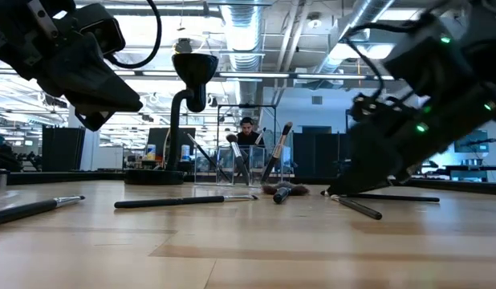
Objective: Sort items
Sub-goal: Put the eyeshadow brush into the left section of the transparent organizer
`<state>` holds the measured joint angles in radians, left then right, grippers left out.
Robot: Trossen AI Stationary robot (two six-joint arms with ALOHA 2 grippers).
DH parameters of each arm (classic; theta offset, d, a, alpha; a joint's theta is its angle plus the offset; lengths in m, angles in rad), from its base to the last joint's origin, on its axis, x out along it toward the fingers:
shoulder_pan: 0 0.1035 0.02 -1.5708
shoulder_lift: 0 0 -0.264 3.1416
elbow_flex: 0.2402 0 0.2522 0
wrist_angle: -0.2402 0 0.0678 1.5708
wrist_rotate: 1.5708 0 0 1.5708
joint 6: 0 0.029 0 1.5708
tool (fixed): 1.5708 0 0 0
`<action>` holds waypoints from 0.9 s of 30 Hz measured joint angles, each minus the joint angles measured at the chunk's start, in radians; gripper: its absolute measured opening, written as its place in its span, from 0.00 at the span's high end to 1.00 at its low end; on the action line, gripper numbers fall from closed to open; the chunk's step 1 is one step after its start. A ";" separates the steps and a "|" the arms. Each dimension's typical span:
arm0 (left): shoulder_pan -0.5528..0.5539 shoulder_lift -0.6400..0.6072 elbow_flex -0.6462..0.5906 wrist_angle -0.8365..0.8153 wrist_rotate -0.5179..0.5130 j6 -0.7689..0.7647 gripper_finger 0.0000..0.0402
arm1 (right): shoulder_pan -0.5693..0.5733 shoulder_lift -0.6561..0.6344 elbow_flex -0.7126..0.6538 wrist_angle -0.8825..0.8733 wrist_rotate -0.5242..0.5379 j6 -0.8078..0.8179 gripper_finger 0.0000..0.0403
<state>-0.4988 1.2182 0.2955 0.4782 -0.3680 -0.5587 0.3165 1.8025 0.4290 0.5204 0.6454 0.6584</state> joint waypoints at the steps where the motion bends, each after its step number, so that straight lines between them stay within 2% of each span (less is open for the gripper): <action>1: 0.000 0.000 0.000 0.000 0.000 0.000 0.87 | 0.007 0.001 -0.024 0.048 0.005 -0.046 0.81; 4: 0.000 0.000 0.000 0.001 -0.002 0.000 0.87 | 0.010 0.001 -0.069 0.107 -0.004 -0.104 0.84; 16: 0.001 0.000 0.000 0.002 -0.006 0.000 0.87 | -0.005 -0.001 -0.085 0.136 -0.031 -0.097 0.86; 21: 0.001 0.000 0.000 0.003 -0.006 0.000 0.87 | -0.005 -0.001 -0.081 0.134 -0.026 -0.160 0.97; 27: 0.001 0.000 0.000 0.090 -0.006 0.001 0.87 | -0.010 0.010 -0.053 0.211 -0.023 -0.234 0.97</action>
<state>-0.4980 1.2182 0.2955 0.5678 -0.3740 -0.5579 0.3068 1.8122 0.3763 0.7312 0.6226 0.4249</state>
